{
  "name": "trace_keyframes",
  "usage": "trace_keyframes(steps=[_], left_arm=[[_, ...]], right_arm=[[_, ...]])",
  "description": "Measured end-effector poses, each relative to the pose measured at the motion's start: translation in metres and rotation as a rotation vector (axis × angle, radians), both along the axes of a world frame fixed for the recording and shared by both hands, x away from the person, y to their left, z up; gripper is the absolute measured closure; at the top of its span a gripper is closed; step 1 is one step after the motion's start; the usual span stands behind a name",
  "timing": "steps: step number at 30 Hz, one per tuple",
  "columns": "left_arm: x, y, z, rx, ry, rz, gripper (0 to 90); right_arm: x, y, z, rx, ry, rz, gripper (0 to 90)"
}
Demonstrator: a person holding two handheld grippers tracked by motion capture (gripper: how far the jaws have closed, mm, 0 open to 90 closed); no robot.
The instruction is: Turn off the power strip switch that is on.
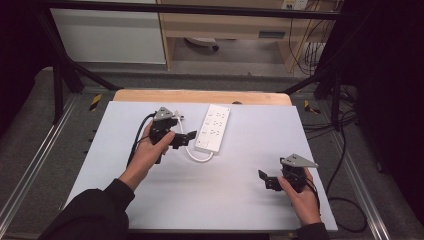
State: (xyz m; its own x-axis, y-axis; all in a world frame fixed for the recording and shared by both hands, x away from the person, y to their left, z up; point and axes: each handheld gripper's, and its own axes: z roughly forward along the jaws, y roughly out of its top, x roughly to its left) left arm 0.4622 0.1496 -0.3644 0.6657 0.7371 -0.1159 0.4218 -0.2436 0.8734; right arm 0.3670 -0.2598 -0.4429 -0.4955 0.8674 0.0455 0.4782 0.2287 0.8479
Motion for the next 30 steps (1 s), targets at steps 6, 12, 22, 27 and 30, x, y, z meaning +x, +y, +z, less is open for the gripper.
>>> trace_keyframes(steps=[6, 12, 22, 27, 30], left_arm=[[-0.017, 0.02, 0.001, -0.011, -0.013, 0.013, 8.3], [-0.033, 0.039, 0.001, -0.014, -0.021, 0.02, 7.7], [-0.056, 0.061, 0.0, -0.032, -0.029, 0.032, 7.5], [-0.067, 0.072, -0.003, -0.033, -0.038, 0.048, 7.5], [-0.072, 0.079, -0.005, -0.03, -0.039, 0.061, 7.3]], right_arm=[[0.0, 0.0, 0.0, -0.001, 0.001, -0.001, 2.9], [0.0, 0.001, 0.0, -0.005, 0.002, 0.001, 2.9], [0.0, 0.001, 0.0, -0.006, 0.003, -0.001, 2.9], [0.0, 0.001, 0.0, -0.007, 0.004, 0.0, 2.9], [0.0, 0.001, 0.0, -0.006, 0.006, -0.001, 2.9]])
